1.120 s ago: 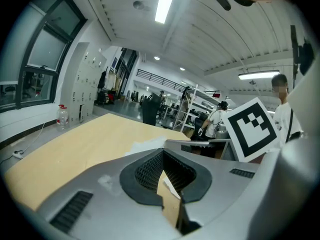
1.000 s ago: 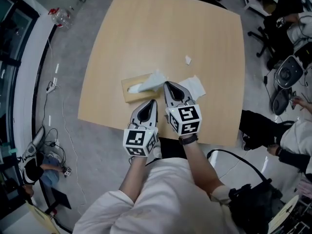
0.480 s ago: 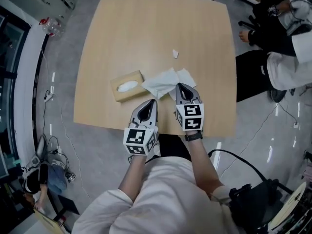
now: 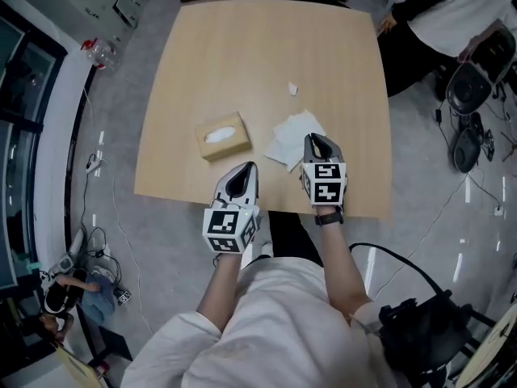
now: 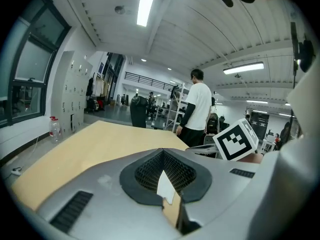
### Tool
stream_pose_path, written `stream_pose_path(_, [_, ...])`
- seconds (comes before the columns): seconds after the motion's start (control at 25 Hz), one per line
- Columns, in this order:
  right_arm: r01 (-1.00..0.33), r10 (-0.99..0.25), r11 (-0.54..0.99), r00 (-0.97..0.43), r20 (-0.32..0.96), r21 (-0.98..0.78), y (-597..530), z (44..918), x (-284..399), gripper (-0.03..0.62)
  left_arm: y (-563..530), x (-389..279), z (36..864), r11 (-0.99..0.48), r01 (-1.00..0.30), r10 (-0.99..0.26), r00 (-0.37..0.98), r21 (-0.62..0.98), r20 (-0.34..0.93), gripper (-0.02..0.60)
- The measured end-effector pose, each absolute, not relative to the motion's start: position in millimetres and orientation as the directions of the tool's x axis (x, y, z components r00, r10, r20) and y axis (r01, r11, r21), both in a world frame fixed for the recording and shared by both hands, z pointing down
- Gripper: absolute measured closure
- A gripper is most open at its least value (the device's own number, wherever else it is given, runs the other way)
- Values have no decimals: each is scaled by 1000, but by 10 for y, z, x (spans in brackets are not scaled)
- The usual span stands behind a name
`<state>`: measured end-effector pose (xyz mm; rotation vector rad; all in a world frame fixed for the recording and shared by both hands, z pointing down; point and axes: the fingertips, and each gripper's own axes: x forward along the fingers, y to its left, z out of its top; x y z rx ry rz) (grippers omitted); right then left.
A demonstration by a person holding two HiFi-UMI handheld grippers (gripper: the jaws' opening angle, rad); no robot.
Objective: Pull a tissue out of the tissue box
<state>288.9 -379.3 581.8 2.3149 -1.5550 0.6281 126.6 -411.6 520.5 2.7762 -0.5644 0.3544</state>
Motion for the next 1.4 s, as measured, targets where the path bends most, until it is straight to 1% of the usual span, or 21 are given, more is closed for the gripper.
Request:
stream_pose_path(0.08, [-941,-837,-336,312,450,27,-3756,5564,2694,586,-4040,1110,5070,-883,-419,-362,895,211,262,580])
stream_pose_path(0.24, [-943,-875,-249,317,366,222,-3637,5059,2077,588,-3872,681,4757,-873,-449,-414,889,190,197,580])
stream_pose_path(0.32, [-942,-900,-215,294,323,259,-3562,4860,1720,588,-3805,463,4631,-864,-470,-446,881,178,160,580])
stream_pose_path(0.4, [-960,-926,-183,240,292,210,-3436,4715,1324,588,-3700,214,4522,-857,-485,-469,874,174,126,580])
stream_pose_path(0.52, [-994,-956,-108,107,274,13,-3208,4624,715,588,-3513,-221,4330,-840,-510,-505,860,182,80,580])
stream_pose_path(0.6, [-996,-965,-68,50,257,-60,-3113,4560,471,589,-3448,-419,4198,-830,-531,-530,846,171,55,580])
stream_pose_path(0.76, [-995,-979,-8,-13,205,-102,-3057,4271,230,589,-3389,-586,4089,-822,-549,-552,833,152,25,580])
stream_pose_path(0.84, [-998,-985,7,-18,172,-66,-3064,4079,115,589,-3385,-669,4063,-817,-556,-561,828,154,14,580])
stream_pose_path(1.0, [-1000,-993,-10,12,120,18,-3020,3828,-1,589,-3368,-742,3950,-814,-563,-571,821,142,-17,580])
stream_pose_path(1.16, [-998,-993,-15,21,118,59,-3005,3838,-44,589,-3345,-735,3919,-816,-563,-570,821,130,-27,580])
stream_pose_path(1.4, [-998,-992,-10,18,123,65,-3008,3867,-51,589,-3282,-741,3938,-818,-562,-568,823,126,-17,580])
